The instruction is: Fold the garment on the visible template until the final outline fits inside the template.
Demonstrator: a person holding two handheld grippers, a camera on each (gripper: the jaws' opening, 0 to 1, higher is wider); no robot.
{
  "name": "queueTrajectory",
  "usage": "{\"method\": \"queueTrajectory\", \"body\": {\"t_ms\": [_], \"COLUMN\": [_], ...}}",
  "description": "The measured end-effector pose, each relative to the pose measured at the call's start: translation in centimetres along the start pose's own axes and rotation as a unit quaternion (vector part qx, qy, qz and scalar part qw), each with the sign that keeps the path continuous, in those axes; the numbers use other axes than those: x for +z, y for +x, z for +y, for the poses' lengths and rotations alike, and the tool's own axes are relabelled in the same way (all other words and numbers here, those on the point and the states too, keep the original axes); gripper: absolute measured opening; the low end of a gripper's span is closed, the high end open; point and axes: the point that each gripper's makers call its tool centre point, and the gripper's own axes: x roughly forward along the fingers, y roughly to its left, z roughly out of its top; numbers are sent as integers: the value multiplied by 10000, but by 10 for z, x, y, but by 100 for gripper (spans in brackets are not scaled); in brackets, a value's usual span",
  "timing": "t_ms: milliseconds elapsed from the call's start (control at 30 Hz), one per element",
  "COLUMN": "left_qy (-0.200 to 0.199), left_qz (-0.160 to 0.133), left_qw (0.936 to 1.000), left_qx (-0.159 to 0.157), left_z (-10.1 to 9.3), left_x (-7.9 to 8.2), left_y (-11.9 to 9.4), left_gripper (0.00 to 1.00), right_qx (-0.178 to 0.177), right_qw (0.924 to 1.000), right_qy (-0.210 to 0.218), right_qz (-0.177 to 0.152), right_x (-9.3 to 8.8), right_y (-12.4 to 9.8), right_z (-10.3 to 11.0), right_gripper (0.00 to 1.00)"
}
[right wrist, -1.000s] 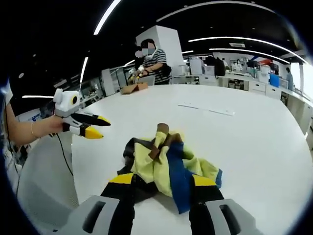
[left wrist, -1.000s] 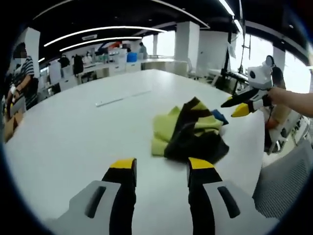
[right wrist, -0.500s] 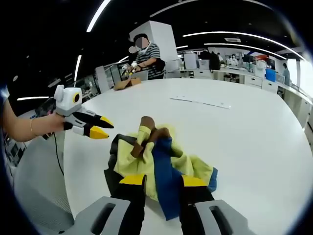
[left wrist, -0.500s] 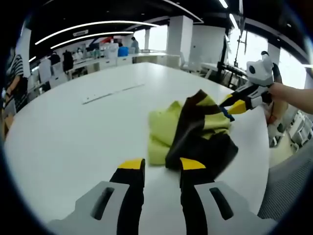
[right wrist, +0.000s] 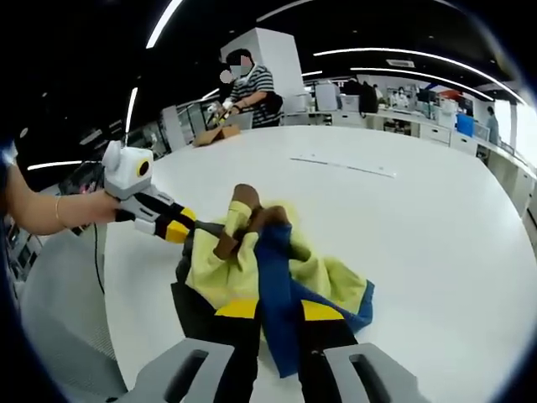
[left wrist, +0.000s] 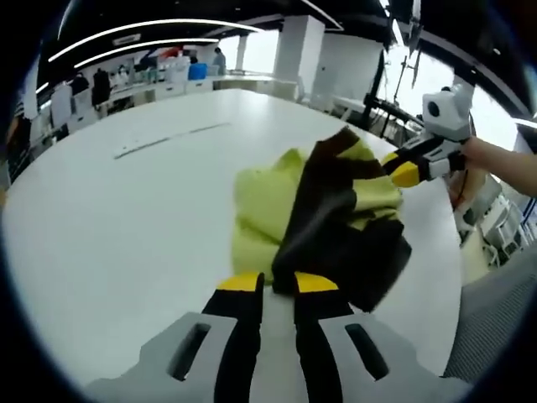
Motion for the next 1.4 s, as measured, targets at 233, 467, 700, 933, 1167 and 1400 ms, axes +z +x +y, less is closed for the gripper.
{"method": "queueTrajectory", "body": {"t_ms": [233,467,700,933,1167,1400], "left_qy": [-165,-36,140,-114,55,-82], "left_qz": [64,178,460,588,626,148], "left_qw": [9997,9997,9988,9975,9963,9976], "left_qx": [-166,-182,69,368,581,669], "left_z": [-5,-11,-12,-10,-13,-13], "left_x": [-1,-3,-3,-5,-5,10], "left_y": [6,10,12,11,9,-12], "left_gripper": [9,6,5,0,0,0], "right_qx": [-22,-38,-115,-168,-169,-253], "right_qw": [10000,9999,9999,9997,9995,9994], "right_qy": [41,68,94,170,262,128], "right_qz": [20,77,79,78,-27,-189], "right_x": [-3,-9,-11,-13,-11,-4], "right_y": [2,4,5,6,4,-6], "right_z": [0,1,0,2,4,5], "right_gripper": [11,10,5,0,0,0]}}
